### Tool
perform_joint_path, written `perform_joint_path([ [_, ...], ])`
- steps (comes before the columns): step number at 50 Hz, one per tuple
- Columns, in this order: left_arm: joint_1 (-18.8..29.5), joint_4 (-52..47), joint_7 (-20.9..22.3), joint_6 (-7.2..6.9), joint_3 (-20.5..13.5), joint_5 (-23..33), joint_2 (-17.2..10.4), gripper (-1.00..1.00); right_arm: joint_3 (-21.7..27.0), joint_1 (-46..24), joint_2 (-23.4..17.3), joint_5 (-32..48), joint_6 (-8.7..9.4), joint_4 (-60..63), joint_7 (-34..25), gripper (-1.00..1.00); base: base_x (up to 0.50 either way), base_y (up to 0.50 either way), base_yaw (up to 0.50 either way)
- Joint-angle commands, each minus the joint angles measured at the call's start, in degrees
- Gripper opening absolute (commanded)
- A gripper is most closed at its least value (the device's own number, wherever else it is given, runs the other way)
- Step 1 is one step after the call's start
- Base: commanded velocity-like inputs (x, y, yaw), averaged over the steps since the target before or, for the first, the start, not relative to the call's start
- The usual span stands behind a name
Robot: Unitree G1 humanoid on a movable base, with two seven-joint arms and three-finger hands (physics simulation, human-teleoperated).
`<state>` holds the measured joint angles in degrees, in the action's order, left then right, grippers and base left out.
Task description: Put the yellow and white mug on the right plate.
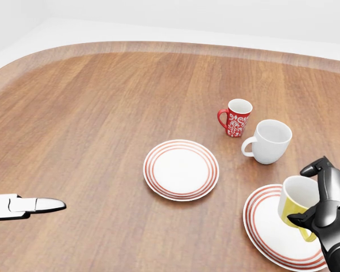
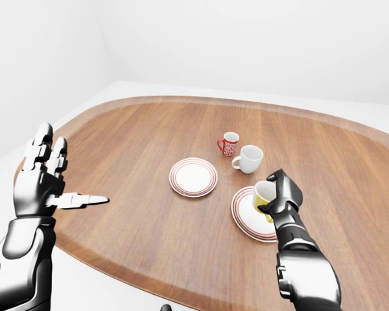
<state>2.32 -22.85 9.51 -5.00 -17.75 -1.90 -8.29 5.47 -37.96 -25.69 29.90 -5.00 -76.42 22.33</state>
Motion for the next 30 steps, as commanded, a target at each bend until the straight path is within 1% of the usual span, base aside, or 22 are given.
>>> perform_joint_path([
  [1,-0.13,0.41,0.03,0.00,0.27,0.26,0.13,1.00,0.06,0.48,0.46,3.65,0.00,-0.58,2.83,-1.00,0.00,0.00,0.00],
  [13,-0.12,0.49,0.09,0.00,0.40,0.43,0.17,1.00,-0.15,0.91,1.47,5.47,0.00,-1.19,5.44,-1.00,0.00,0.00,0.00],
  [30,-0.21,0.65,0.08,0.00,0.55,0.57,0.25,1.00,0.22,1.19,2.43,7.09,0.00,-1.65,6.77,-1.00,0.00,0.00,0.00],
])
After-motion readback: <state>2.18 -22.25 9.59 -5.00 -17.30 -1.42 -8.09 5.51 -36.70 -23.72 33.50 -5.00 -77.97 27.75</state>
